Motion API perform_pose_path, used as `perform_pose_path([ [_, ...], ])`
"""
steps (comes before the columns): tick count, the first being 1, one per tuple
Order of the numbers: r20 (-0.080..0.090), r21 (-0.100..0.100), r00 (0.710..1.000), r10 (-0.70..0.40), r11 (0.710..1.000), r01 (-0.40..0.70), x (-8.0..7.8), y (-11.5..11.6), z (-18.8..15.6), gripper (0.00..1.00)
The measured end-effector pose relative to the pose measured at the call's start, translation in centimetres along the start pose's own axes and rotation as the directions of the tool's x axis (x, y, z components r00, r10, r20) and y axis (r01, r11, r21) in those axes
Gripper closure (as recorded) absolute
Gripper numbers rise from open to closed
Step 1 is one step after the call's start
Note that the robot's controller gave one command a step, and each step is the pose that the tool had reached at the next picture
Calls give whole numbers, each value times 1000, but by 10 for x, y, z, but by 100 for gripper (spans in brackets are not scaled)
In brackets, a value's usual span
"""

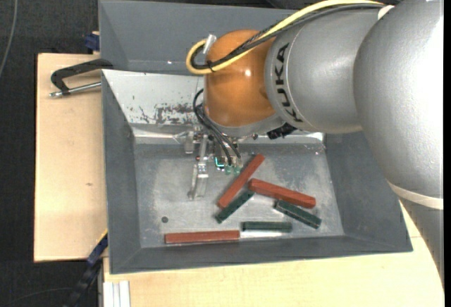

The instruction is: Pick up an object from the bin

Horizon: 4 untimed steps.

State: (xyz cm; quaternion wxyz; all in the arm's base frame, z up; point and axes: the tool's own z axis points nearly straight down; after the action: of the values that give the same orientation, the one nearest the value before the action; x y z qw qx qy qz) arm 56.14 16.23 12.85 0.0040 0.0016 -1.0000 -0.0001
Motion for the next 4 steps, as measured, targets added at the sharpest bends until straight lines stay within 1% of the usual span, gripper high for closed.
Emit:
perform_pose_path([
  [1,7,-1,1000,2,1000,-2,-1,-1,-5,0],
  [2,12,2,980,-199,980,199,-3,1,13,0],
  [3,1,0,928,-373,928,373,9,-11,-11,0],
  [4,6,2,929,-371,929,371,9,-13,-28,0],
])
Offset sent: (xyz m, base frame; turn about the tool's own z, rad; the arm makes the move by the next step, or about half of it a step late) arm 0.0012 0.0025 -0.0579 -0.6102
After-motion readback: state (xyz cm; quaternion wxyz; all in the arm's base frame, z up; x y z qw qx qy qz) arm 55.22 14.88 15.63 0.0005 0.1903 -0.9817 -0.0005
